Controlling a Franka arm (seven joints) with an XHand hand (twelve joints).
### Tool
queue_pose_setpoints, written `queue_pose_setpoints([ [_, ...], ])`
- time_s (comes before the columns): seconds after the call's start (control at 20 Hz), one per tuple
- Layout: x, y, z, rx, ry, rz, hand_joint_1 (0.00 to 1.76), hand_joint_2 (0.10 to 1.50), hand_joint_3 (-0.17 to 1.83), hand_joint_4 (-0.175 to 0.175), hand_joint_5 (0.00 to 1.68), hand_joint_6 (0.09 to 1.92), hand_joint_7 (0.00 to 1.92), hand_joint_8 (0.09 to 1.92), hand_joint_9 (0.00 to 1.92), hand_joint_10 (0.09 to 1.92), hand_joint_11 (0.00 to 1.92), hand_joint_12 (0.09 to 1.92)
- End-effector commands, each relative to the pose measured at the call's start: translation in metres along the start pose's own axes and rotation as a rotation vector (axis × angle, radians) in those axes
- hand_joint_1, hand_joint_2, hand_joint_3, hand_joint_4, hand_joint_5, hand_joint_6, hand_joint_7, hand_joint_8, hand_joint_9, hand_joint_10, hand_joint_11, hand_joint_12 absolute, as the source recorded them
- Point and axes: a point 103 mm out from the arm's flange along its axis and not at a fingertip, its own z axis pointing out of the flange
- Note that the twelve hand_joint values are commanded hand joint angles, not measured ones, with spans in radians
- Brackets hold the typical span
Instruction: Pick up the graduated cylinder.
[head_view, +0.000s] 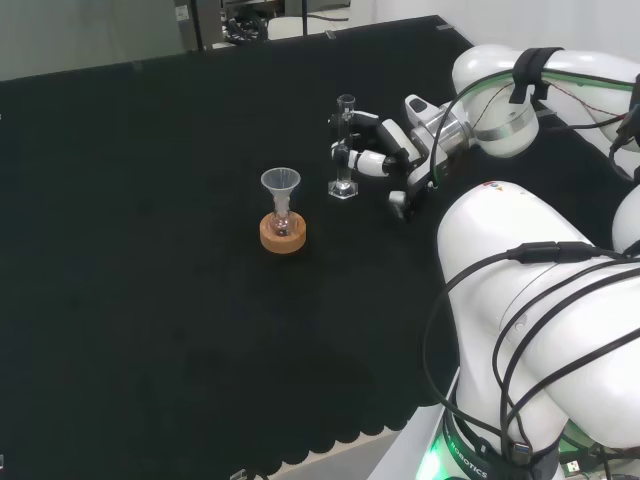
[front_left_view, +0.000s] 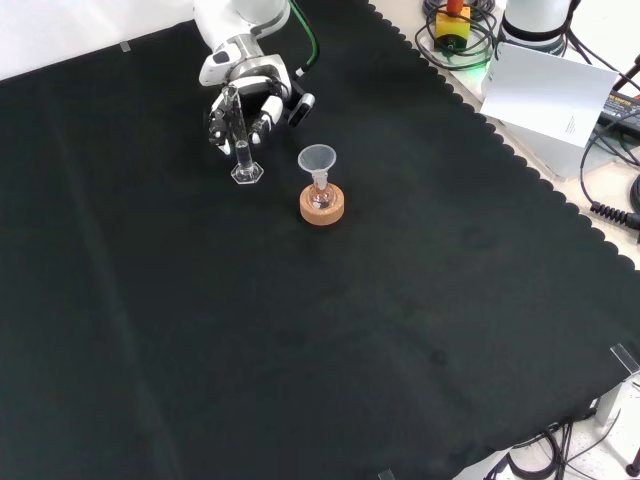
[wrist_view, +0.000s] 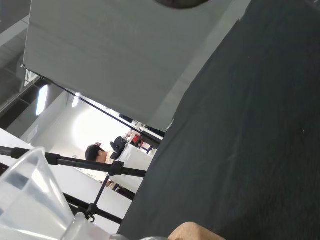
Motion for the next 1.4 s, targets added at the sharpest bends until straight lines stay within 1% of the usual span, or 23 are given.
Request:
queue_pose_setpoints([
  [0.05, -0.0002, -0.0004, 0.0009, -0.003, 0.002, 0.003, 1.17, 1.07, -0.17, -0.008, 0.58, 0.6, 0.68, 0.56, 1.03, 0.29, 0.8, 1.07],
  [0.4, -0.0002, -0.0007, 0.001, -0.01, 0.001, 0.003, 1.17, 1.08, -0.17, -0.007, 0.58, 0.62, 0.68, 0.56, 1.04, 0.29, 0.8, 1.07],
  [0.5, -0.0004, -0.0008, 0.001, -0.013, 0.0, 0.005, 1.16, 1.08, -0.17, -0.005, 0.56, 0.62, 0.66, 0.56, 1.01, 0.28, 0.76, 1.09],
  [0.75, 0.0003, 0.0004, -0.0004, -0.028, 0.021, 0.007, 1.14, 1.08, -0.17, 0.001, 0.51, 0.62, 0.61, 0.56, 0.95, 0.27, 0.67, 1.14],
  [1.0, 0.0009, 0.0002, -0.0029, -0.046, 0.043, 0.003, 1.13, 1.08, -0.17, 0.001, 0.48, 0.61, 0.59, 0.56, 0.93, 0.27, 0.66, 1.15],
  [1.15, 0.0003, -0.0018, -0.0034, -0.058, 0.051, 0.004, 1.13, 1.08, -0.17, 0.008, 0.5, 0.62, 0.6, 0.57, 0.93, 0.28, 0.65, 1.15],
  [1.4, 0.0001, -0.003, -0.0013, -0.054, 0.049, 0.003, 1.13, 1.08, -0.17, 0.024, 0.57, 0.65, 0.62, 0.58, 0.94, 0.29, 0.65, 1.16],
])
